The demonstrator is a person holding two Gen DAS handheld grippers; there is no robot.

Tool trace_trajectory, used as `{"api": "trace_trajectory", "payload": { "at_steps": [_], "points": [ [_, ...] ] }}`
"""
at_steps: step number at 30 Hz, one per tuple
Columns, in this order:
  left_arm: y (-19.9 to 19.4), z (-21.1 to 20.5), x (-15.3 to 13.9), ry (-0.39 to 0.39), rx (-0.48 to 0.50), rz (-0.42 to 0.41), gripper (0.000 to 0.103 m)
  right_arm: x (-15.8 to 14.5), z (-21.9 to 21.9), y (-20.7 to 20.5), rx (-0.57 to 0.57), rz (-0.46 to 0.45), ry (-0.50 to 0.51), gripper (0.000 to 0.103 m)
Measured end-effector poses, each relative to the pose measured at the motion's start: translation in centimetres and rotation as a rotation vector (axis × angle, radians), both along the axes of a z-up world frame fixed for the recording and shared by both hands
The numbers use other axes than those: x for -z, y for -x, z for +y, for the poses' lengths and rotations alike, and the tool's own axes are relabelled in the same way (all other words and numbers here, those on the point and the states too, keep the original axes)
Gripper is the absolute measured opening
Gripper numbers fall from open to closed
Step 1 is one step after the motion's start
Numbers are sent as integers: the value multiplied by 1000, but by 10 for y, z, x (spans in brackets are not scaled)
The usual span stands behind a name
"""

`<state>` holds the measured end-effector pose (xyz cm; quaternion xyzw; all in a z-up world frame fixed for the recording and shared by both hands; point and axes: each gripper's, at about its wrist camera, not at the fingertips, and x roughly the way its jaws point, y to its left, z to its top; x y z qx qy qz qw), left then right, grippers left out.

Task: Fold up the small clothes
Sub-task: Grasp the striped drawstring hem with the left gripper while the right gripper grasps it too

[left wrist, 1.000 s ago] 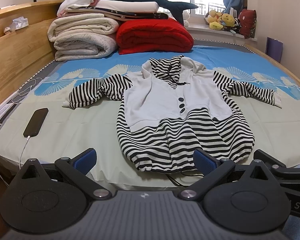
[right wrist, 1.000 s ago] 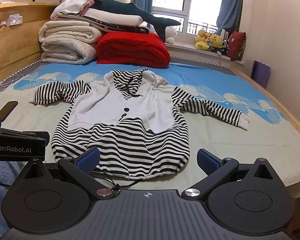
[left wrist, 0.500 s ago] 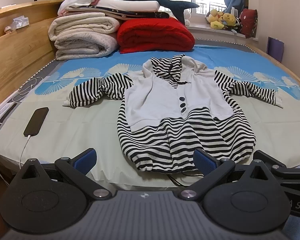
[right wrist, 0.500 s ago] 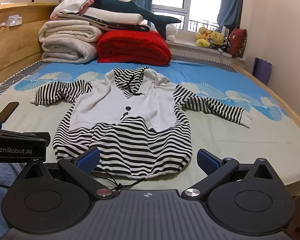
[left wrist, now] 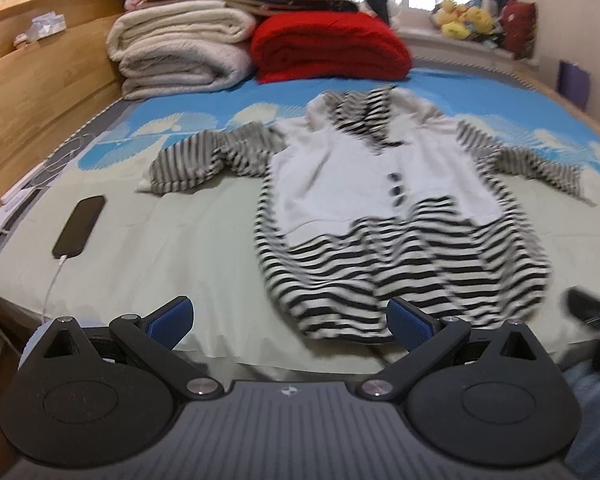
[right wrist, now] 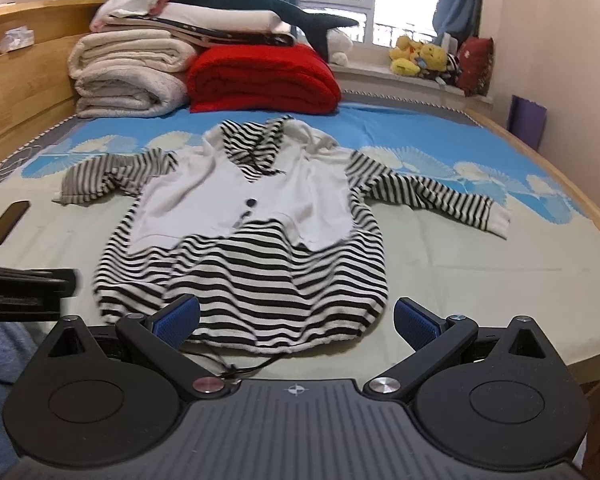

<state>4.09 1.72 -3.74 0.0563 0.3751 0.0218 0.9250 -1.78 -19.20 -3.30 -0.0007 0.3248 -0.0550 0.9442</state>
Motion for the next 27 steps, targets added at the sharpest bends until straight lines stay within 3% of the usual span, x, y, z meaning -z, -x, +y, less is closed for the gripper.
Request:
{"api": "trace_trajectory", "payload": {
  "at_steps": [7,12,16,18,20,21,27],
  "points": [
    [-47,29,48,-55,-33,109,103,48,-45,-49,51,129,9,102],
    [-66,27,83,-83,71,234,103,94,-57,-86,35,322,54,102],
    [-87,23,110,21,135,418,103,124,-52,-114,-4,437,72,102],
    [-98,16,119,-13,163,436,103,125,-52,-132,-25,425,65,102],
    [-114,10,120,-101,159,377,103,117,-54,-154,-18,385,74,98],
    [-123,10,119,-107,155,363,103,111,-57,-166,-7,350,65,98],
    [-186,26,103,-11,28,284,103,92,-97,-242,90,240,-144,99]
  ]
}}
